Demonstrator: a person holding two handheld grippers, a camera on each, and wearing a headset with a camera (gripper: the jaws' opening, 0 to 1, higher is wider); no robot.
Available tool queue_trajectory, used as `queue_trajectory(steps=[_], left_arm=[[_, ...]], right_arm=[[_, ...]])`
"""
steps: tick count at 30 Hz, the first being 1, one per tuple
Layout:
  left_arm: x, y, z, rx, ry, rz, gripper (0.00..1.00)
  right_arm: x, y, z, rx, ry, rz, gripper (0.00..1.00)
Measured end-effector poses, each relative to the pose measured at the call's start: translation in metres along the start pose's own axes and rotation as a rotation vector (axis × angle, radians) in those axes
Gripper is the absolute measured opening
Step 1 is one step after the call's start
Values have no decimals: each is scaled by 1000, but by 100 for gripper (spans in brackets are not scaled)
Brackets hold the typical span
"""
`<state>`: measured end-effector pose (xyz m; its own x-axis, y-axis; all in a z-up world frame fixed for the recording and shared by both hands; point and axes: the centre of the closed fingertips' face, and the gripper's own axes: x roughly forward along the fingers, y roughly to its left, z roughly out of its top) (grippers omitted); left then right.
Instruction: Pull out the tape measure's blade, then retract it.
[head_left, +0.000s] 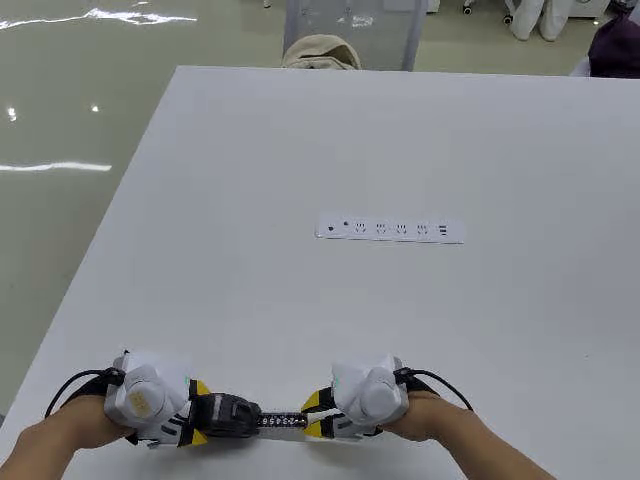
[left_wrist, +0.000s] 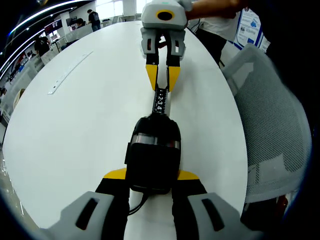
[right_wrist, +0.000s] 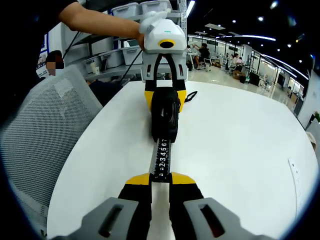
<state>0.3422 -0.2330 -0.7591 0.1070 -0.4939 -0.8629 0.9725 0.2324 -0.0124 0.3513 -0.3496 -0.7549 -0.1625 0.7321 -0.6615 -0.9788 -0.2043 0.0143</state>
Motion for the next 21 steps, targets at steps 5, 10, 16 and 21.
queue_trajectory(steps=[5,10,16,21], left_arm=[[0,0,0,-3,-2,1,28],[0,0,1,-1,-1,1,28],[0,0,0,2,1,2,28],[0,0,0,2,1,2,28]], right_arm=[[-2,0,-2,-3,3,0,10],[-4,1,-3,-2,5,-1,10],[-6,1,-5,-1,7,-1,10],[-9,2,-6,1,8,-1,10]])
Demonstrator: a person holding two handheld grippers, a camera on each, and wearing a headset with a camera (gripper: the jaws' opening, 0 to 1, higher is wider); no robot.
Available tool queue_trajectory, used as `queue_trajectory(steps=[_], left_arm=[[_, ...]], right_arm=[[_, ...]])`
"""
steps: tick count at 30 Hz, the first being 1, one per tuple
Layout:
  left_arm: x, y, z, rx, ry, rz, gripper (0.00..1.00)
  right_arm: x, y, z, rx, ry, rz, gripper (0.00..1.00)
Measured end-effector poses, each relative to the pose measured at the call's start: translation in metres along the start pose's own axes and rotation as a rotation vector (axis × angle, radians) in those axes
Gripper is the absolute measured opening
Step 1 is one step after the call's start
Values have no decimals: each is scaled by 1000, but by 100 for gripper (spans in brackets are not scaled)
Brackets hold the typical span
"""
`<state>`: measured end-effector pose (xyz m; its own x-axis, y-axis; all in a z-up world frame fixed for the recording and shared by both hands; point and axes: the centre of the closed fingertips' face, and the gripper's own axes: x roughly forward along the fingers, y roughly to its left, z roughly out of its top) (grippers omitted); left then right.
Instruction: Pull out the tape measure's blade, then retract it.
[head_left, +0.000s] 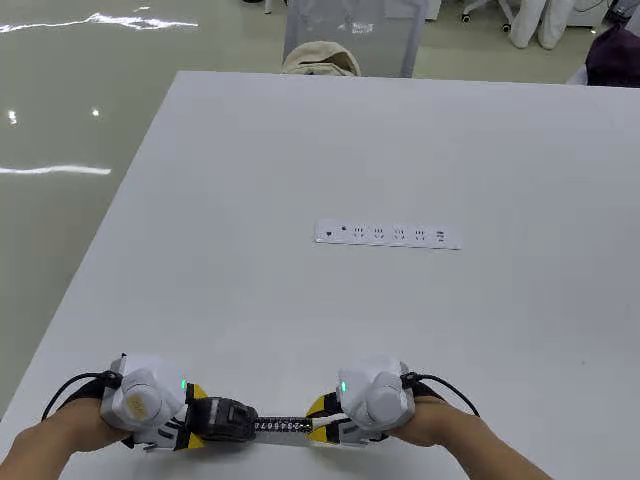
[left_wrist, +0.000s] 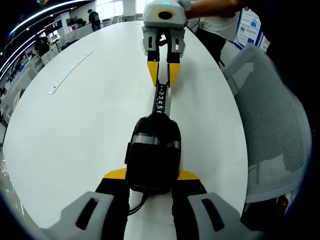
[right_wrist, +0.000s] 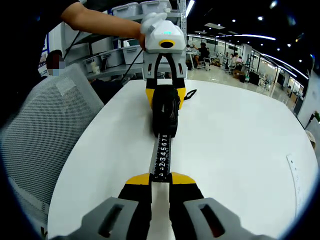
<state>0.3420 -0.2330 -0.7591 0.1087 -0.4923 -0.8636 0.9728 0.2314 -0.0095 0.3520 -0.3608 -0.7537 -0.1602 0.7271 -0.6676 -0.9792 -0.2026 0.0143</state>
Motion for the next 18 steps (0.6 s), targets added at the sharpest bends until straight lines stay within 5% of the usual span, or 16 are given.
queue_trajectory(steps=[18], left_arm=[[0,0,0,-3,-1,-1,28]], right_arm=[[-6,2,-5,7,0,5,10]])
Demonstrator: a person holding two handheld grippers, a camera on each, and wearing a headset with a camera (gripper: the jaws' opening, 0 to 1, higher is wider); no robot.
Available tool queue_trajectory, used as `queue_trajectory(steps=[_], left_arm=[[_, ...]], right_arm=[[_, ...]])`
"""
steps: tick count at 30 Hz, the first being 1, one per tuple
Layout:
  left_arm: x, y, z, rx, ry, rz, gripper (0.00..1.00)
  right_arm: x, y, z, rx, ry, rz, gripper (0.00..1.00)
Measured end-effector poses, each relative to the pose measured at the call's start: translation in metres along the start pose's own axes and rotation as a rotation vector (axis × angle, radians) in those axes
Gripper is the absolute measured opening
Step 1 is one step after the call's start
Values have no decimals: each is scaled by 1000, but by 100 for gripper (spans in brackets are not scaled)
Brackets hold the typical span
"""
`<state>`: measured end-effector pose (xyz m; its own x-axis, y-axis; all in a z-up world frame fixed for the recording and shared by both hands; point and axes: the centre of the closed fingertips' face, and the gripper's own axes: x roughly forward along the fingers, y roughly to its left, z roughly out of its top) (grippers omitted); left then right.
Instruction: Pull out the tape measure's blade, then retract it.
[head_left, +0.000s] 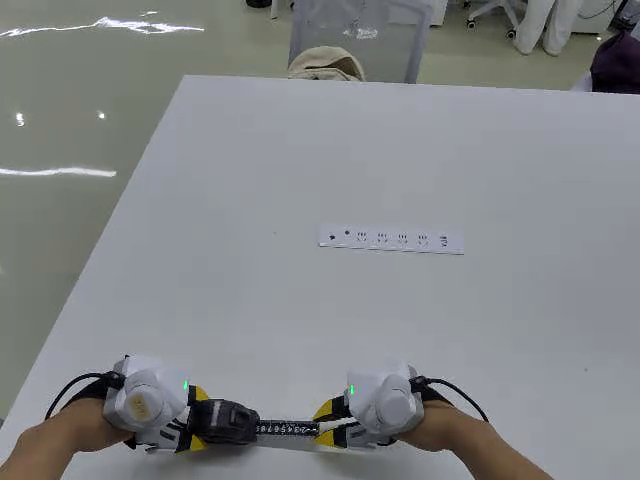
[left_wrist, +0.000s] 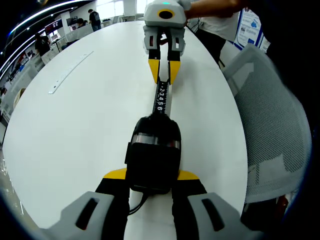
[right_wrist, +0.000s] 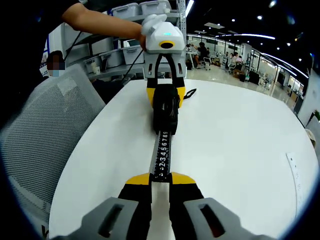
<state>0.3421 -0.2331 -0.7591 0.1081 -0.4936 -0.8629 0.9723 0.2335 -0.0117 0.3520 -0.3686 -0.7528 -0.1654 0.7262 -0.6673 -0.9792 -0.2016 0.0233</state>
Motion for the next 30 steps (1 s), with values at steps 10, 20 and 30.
queue_trajectory(steps=[10,20,30], left_arm=[[0,-1,0,1,2,0,28],[0,-1,1,3,3,-1,28],[0,0,1,1,3,-1,28]], right_arm=[[-5,1,-3,-1,7,-1,10],[-8,2,-7,-1,12,2,10],[-13,3,-11,5,18,1,10]])
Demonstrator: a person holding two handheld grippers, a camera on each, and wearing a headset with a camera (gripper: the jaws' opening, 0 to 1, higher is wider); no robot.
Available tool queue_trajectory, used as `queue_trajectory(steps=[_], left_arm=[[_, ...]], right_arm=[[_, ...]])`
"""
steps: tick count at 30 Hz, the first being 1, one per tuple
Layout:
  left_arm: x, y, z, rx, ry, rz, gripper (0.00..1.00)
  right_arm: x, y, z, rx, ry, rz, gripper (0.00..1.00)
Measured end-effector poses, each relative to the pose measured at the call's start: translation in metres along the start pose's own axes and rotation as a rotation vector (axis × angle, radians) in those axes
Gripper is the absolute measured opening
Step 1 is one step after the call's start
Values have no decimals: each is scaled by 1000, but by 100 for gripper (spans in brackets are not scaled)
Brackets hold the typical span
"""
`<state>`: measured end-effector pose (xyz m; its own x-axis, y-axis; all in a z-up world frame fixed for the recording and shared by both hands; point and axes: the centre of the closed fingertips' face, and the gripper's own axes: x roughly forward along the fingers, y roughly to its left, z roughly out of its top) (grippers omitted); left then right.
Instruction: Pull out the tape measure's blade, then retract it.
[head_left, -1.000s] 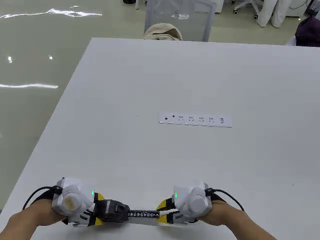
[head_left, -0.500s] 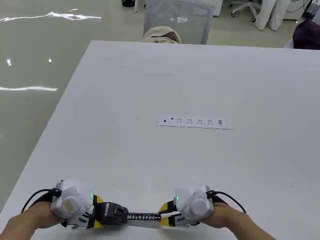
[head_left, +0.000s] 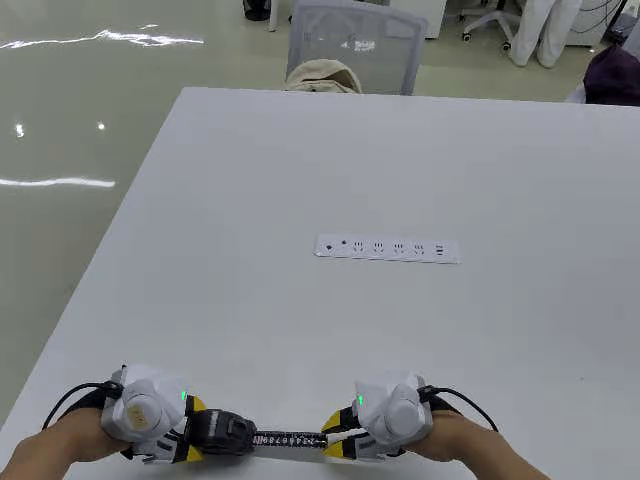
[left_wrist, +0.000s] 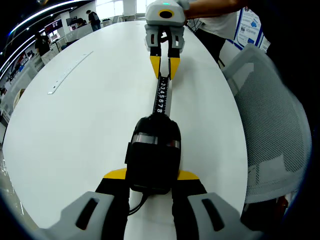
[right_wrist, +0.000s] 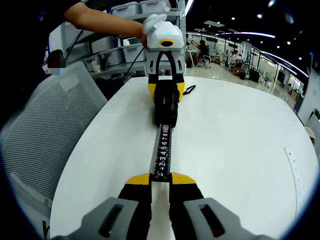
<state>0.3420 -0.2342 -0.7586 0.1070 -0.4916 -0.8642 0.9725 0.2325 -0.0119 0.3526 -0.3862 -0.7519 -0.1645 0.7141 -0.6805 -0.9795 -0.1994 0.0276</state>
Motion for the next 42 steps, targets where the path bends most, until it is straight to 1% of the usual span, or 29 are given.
queue_trajectory(steps=[9,11,28,42], left_arm=[[0,0,1,-3,-3,1,28],[-1,0,1,-2,-3,1,28],[1,0,0,2,1,-2,28],[0,-1,2,3,1,-4,28]], right_arm=[[-2,-1,-4,2,4,-2,10],[-3,0,-3,0,4,-2,10],[-10,1,-14,6,19,5,10],[-16,3,-22,10,29,9,10]])
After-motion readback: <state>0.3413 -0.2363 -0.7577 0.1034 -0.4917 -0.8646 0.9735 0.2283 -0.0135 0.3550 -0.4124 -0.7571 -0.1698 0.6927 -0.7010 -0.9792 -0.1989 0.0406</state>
